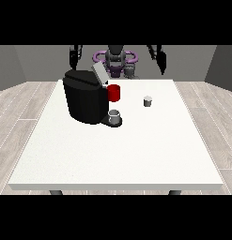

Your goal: Insert the coffee pod into the coffee machine and close the lid

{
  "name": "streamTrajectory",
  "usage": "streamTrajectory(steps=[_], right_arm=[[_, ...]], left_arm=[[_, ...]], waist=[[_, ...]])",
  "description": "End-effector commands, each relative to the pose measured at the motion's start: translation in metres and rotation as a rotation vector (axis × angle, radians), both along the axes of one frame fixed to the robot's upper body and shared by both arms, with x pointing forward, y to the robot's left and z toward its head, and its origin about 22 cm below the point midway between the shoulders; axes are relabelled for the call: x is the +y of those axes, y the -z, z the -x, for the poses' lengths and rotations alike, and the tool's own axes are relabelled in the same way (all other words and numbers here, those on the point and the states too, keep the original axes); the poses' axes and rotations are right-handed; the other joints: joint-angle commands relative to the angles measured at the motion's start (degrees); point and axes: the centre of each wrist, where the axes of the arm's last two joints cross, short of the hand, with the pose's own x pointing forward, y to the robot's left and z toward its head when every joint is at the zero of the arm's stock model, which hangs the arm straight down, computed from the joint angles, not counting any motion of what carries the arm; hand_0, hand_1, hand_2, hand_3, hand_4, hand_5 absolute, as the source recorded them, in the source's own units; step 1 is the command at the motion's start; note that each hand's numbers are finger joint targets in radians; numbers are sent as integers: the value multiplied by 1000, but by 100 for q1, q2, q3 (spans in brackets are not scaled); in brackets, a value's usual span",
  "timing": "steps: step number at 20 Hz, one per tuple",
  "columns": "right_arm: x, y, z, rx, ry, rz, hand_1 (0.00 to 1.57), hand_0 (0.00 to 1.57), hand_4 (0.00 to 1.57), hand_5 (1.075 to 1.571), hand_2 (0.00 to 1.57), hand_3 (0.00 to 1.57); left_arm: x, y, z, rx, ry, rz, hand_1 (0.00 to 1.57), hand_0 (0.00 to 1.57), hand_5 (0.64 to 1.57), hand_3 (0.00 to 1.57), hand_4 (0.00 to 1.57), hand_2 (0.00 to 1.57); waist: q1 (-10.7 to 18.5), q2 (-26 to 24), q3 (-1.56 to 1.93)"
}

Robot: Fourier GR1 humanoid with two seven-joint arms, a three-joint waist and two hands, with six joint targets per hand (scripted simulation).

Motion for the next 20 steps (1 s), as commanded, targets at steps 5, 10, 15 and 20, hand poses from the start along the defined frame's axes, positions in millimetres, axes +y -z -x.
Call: streamTrajectory(steps=[5, 10, 15, 20], right_arm=[[-4, 11, -1, 25, 40, -37, 0, 0, 0, 1571, 0, 0], [-5, 8, -8, -49, 191, 89, 0, 0, 0, 1571, 0, 0], [13, -1, -12, -82, 136, 107, 0, 0, 0, 1571, 0, 0], [48, -11, -20, -139, 65, 95, 0, 0, 0, 1571, 0, 0]], left_arm=[[18, -4, 1, -90, 199, -229, 0, 0, 1571, 0, 0, 0], [19, -17, -8, -89, 291, -422, 0, 0, 1571, 0, 0, 0], [59, -26, -36, -24, 253, -523, 0, 0, 1571, 0, 0, 0], [82, -72, -78, 13, 195, -611, 0, 0, 1571, 0, 0, 0]], waist=[[-166, 76, 23], [-286, 173, 24], [-658, 502, 22], [-1034, 900, 22]])
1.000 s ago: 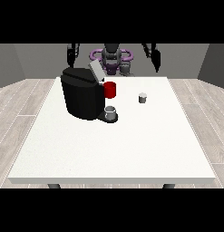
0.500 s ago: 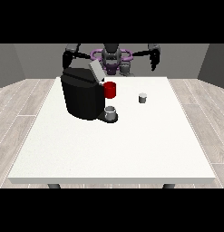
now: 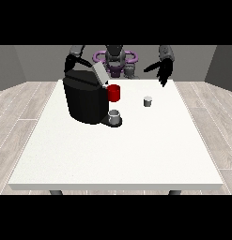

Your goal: Insert the coffee pod into the coffee machine and close the lid

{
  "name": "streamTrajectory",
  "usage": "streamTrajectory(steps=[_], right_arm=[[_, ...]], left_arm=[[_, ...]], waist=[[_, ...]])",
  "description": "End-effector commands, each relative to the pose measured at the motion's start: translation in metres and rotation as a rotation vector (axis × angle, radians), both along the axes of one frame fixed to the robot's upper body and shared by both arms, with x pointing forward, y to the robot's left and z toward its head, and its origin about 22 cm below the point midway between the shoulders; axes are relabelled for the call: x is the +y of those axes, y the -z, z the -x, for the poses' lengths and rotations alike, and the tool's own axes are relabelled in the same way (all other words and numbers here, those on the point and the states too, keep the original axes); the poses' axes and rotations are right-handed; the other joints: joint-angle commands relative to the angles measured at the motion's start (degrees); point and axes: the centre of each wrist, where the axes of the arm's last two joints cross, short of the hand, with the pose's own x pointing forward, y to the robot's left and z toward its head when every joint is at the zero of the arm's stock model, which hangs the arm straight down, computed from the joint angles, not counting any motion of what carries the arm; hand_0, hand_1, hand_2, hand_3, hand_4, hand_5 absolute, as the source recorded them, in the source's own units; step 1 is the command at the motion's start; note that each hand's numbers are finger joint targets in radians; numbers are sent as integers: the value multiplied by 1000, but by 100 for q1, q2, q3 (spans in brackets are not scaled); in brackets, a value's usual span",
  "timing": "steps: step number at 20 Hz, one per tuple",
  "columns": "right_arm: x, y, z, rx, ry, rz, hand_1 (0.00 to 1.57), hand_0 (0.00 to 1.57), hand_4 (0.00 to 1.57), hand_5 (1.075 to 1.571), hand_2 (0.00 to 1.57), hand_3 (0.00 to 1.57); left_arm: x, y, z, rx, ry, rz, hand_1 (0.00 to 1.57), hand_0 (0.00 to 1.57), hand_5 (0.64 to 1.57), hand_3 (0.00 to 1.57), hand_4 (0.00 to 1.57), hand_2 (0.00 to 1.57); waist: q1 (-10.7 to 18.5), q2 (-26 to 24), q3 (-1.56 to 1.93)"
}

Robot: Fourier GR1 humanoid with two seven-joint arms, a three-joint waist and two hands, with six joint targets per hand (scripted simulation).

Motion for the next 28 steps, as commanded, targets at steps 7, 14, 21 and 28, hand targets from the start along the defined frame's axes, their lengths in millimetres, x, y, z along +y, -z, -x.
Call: streamTrajectory(steps=[7, 14, 21, 28], right_arm=[[22, -16, -13, -27, -8, 6, 0, 0, 0, 1571, 0, 0], [33, -2, -15, 42, -64, -54, 0, 0, 0, 1571, 0, 0], [25, -8, -45, 23, -33, -14, 0, 0, 0, 1571, 0, 0], [36, 22, -28, 69, -53, -7, 0, 0, 0, 1571, 0, 0]], left_arm=[[26, 9, -28, 84, 2, -177, 0, 0, 1571, 0, 0, 0], [16, 11, -49, 115, -22, -294, 0, 0, 1571, 0, 0, 0], [-9, 12, -67, 5, -20, -403, 940, 940, 1571, 692, 81, 950], [-15, 19, -72, -1, 23, -569, 924, 924, 1571, 845, 413, 1016]], waist=[[-192, 555, -1], [-309, 684, 0], [-16, 781, 1], [-134, 663, 3]])
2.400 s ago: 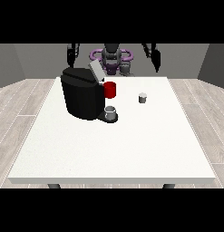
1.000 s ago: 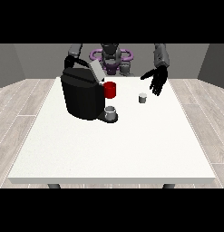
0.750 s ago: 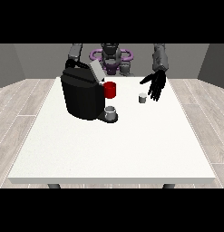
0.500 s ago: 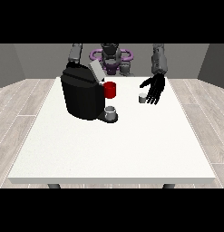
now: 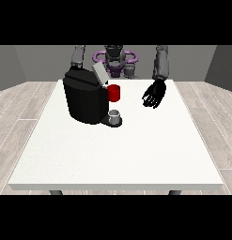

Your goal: Insert the coffee pod into the coffee machine and close the lid

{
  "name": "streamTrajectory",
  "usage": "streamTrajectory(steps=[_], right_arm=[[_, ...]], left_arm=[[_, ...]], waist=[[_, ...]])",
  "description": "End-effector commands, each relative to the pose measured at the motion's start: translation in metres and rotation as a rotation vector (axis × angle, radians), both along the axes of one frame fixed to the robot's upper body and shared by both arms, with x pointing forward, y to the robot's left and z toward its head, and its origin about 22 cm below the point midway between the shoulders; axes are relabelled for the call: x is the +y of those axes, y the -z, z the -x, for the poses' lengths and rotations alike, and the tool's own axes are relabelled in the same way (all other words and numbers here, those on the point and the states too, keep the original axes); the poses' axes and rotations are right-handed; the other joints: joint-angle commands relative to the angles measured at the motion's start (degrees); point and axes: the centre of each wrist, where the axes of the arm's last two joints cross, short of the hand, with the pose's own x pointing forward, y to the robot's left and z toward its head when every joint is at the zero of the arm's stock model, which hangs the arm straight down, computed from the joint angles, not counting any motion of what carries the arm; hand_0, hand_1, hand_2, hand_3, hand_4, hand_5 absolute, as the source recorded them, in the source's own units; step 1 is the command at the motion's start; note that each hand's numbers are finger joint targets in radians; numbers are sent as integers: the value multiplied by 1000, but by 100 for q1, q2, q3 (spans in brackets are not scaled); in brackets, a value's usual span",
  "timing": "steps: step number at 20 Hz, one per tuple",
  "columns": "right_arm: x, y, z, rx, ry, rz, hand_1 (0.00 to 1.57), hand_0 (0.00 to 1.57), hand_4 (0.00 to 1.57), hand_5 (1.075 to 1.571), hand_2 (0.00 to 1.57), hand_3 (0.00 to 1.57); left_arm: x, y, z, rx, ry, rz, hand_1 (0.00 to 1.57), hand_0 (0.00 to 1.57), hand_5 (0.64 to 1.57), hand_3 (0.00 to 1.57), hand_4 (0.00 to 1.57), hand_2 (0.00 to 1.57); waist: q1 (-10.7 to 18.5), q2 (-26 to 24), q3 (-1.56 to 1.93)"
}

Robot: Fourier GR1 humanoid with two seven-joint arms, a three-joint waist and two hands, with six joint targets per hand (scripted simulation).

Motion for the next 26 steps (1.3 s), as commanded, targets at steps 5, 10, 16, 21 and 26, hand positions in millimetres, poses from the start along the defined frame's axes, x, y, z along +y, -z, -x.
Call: streamTrajectory(steps=[5, 10, 16, 21, 26], right_arm=[[-2, 3, -13, -9, -10, -21, 0, 0, 0, 1571, 0, 0], [13, 23, 3, 67, 2, -37, 0, 0, 0, 1571, 0, 0], [-5, 34, 4, 79, 46, 43, 0, 0, 0, 1571, 0, 0], [-30, 42, 4, 134, 101, 53, 0, 0, 0, 1571, 0, 0], [-18, 71, 15, 202, 128, 62, 0, 0, 0, 1571, 0, 0]], left_arm=[[-1, 2, -8, 80, 44, -216, 912, 912, 1571, 891, 335, 1036], [-7, 14, -10, 175, 66, -254, 730, 730, 1571, 849, 392, 961], [-17, 22, -12, 125, 95, -232, 1124, 1124, 1571, 1089, 394, 1198], [-25, 11, -18, 78, 182, -63, 1420, 1420, 1571, 1332, 494, 1402], [-56, -4, -29, 173, 227, -29, 1420, 1420, 1571, 1332, 518, 1410]], waist=[[-15, 161, 3], [23, -239, 1], [-27, -223, 1], [248, -500, 2], [449, -941, 5]])
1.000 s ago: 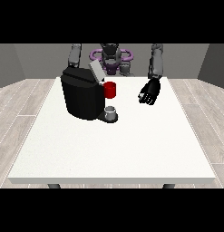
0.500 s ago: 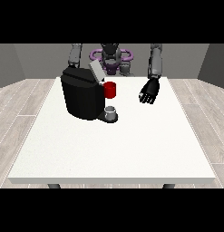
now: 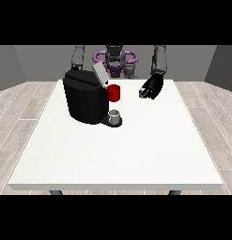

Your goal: Insert the coffee pod into the coffee machine and close the lid

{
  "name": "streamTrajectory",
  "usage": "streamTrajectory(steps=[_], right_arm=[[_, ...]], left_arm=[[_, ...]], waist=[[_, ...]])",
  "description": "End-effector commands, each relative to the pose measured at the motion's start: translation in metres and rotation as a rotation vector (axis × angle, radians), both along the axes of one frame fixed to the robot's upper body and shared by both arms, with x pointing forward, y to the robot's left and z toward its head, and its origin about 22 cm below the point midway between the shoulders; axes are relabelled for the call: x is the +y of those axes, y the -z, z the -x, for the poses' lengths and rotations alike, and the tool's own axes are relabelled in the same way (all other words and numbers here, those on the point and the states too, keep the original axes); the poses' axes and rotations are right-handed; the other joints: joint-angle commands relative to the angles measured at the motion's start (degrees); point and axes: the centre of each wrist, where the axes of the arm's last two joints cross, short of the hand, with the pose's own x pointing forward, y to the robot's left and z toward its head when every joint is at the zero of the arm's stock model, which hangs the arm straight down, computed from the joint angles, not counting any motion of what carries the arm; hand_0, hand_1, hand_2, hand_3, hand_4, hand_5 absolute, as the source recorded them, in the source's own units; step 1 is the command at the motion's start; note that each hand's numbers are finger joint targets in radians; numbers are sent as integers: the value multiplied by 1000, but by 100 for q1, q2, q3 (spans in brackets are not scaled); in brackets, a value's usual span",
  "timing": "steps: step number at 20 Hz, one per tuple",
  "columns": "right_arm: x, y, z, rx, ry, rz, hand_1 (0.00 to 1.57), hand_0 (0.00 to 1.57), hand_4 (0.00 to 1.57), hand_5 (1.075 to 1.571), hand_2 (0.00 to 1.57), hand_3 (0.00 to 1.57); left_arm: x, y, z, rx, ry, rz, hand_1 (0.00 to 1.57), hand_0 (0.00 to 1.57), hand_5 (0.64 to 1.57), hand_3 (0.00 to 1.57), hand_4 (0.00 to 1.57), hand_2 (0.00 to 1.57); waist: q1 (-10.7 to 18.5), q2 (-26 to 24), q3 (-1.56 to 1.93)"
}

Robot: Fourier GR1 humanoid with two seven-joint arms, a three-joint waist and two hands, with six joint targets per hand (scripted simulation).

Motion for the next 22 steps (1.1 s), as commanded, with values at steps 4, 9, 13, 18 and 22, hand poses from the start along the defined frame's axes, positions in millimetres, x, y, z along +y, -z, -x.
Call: streamTrajectory(steps=[4, 9, 13, 18, 22], right_arm=[[-6, 21, 2, 71, 14, 15, 0, 0, 0, 1571, 0, 0], [-6, 9, -6, 33, -9, -3, 0, 0, 0, 1571, 0, 0], [-3, 21, 7, 51, -12, -42, 0, 0, 0, 1571, 0, 0], [-2, -12, -18, -18, -12, -38, 0, 0, 0, 1571, 0, 0], [-7, -25, -26, -79, -18, -21, 0, 0, 0, 1571, 0, 0]], left_arm=[[-43, -44, -22, 81, 82, 26, 1371, 1371, 1571, 1325, 504, 1379], [-35, -98, -39, 26, 68, 34, 1331, 1331, 1571, 1323, 592, 1351], [-44, -100, -37, 64, 123, 21, 1340, 1340, 1571, 1351, 562, 1372], [-51, -138, -49, 15, 98, 114, 1380, 1380, 1571, 1375, 522, 1397], [-44, -175, -55, -33, 60, 129, 1235, 1235, 1571, 1266, 502, 1265]], waist=[[162, -504, 3], [-42, -460, 1], [-59, -709, 1], [-262, -463, 0], [-396, -230, 1]])
